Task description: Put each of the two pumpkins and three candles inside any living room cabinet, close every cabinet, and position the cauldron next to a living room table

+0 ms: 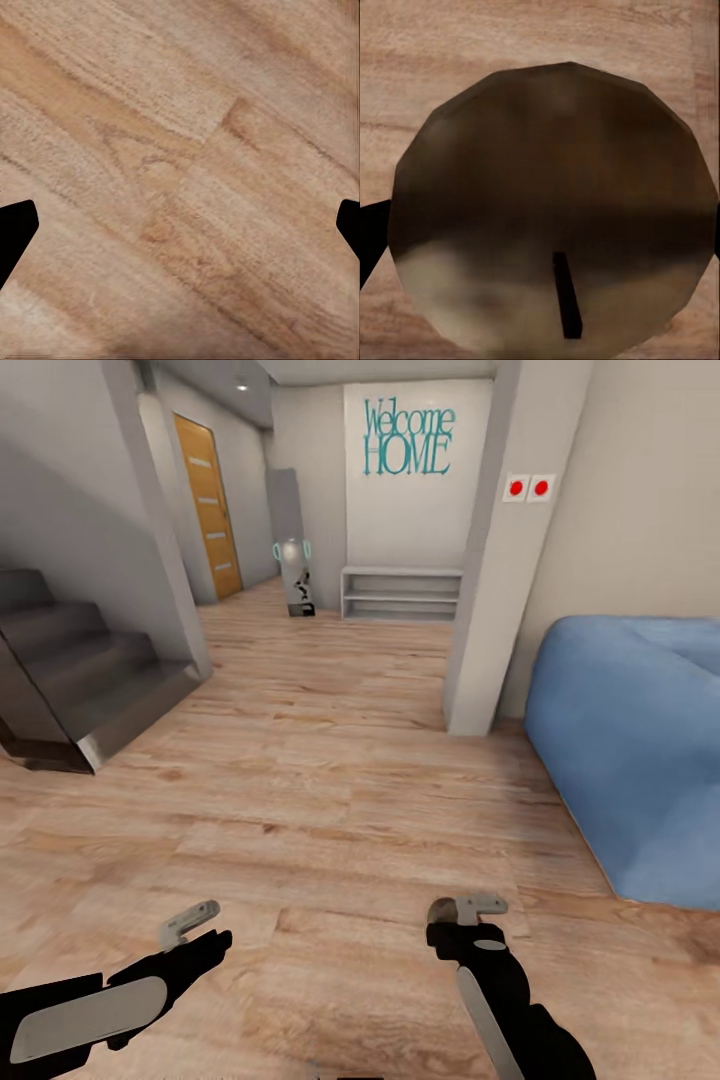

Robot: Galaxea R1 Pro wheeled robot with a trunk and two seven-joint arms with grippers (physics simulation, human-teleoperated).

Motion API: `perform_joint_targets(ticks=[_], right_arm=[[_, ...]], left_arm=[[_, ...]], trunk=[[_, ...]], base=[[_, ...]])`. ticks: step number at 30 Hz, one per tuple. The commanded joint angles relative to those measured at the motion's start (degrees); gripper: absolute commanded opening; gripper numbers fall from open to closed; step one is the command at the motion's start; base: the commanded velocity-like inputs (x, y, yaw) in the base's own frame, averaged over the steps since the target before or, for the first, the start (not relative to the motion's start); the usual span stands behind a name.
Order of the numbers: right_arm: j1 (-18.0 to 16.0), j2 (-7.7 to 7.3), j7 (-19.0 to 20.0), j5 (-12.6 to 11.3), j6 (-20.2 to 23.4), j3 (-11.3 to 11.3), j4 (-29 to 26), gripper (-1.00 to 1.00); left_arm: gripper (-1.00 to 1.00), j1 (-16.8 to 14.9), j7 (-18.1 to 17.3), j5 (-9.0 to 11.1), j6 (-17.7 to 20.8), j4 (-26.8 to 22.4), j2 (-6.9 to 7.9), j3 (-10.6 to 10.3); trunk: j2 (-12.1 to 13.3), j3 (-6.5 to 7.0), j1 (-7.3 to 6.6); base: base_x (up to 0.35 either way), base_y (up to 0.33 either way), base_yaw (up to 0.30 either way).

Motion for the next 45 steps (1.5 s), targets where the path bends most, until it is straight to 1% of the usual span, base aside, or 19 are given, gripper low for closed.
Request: perform_joint_targets(ticks=[1,21,24,30,31,32,34,35,37,38,39,41,43,44,45], right_arm=[[-0.1,-0.04,-0.6,-0.7,0.1,0.1,0.0,-1.00],[-0.1,-0.13,-0.6,-0.7,-0.1,0.1,0.0,-1.00],[-0.1,-0.10,-0.6,-0.6,-0.2,0.2,0.1,-1.00],[-0.1,0.07,-0.6,-0.3,-0.2,0.4,0.4,-1.00],[-0.1,0.01,-0.6,-0.2,-0.3,0.4,0.4,-1.00],[-0.1,0.00,-0.6,-0.2,-0.4,0.4,0.5,-1.00],[-0.1,0.00,-0.7,-0.2,-0.4,0.5,0.5,-1.00],[-0.1,-0.01,-0.7,-0.1,-0.6,0.5,0.5,-1.00],[-0.1,-0.05,-0.7,-0.1,-0.7,0.5,0.5,-1.00],[-0.1,-0.04,-0.7,-0.1,-0.8,0.5,0.5,-1.00],[-0.1,-0.05,-0.7,-0.1,-0.8,0.5,0.5,-1.00],[-0.1,-0.07,-0.7,0.0,-0.8,0.5,0.6,-1.00],[-0.1,-0.08,-0.7,0.0,-0.9,0.5,0.6,-1.00],[-0.1,-0.09,-0.7,0.0,-1.3,0.5,0.6,-1.00],[-0.1,-0.09,-0.7,0.0,-1.6,0.5,0.6,-1.00]], left_arm=[[1.00,-0.1,0.0,0.3,-0.3,-0.1,0.04,-0.1],[1.00,-0.1,0.0,0.3,-0.3,-0.1,0.05,-0.2],[1.00,-0.1,0.0,0.3,-0.3,-0.1,0.05,-0.2],[1.00,-0.1,0.1,0.2,-0.3,-0.1,-0.04,-0.3],[1.00,-0.1,0.2,0.0,-0.2,1.0,-0.78,-0.9],[1.00,-0.1,0.2,0.0,-0.2,3.3,-1.80,-1.0],[1.00,-0.1,0.0,0.0,-0.1,6.3,-3.34,-1.1],[1.00,-0.1,0.0,0.0,0.1,9.2,-4.94,-1.1],[1.00,-0.1,-0.1,0.0,0.2,13.5,-7.40,-1.1],[1.00,-0.1,-0.1,0.0,0.3,14.6,-8.09,-1.1],[1.00,-0.2,-0.2,0.0,0.5,18.1,-10.39,-1.1],[1.00,-0.1,-0.2,0.0,1.2,23.4,-13.64,-1.5],[1.00,-0.1,-0.3,0.0,3.1,29.0,-16.61,-2.0],[1.00,-0.1,-2.4,0.0,8.1,38.1,-20.74,-2.2],[1.00,-0.1,-4.8,0.1,9.3,41.3,-21.86,-2.3]], trunk=[[0.0,0.22,-0.07],[0.3,5.60,-0.58],[1.5,6.29,-1.24],[3.9,7.45,-2.56],[4.3,7.63,-2.78],[4.7,7.81,-3.00],[5.5,8.17,-3.44],[5.9,8.35,-3.66],[6.7,8.71,-4.10],[7.1,8.89,-4.32],[7.5,9.07,-4.54],[8.3,9.43,-4.98],[9.1,9.79,-5.42],[9.5,9.97,-5.64],[9.9,10.15,-5.86]], base=[[-0.332,0.102,-0.258],[-0.332,0.102,-0.259],[-0.332,0.075,-0.259],[-0.037,0.003,-0.161],[-0.001,0.000,-0.005],[0.000,0.000,-0.002],[0.000,0.000,-0.001],[0.000,0.000,0.000],[0.000,0.000,0.000],[0.000,0.000,0.000],[0.000,0.000,0.000],[0.000,0.000,0.000],[0.000,0.000,0.000],[0.000,0.000,0.000],[0.000,0.000,0.000]])
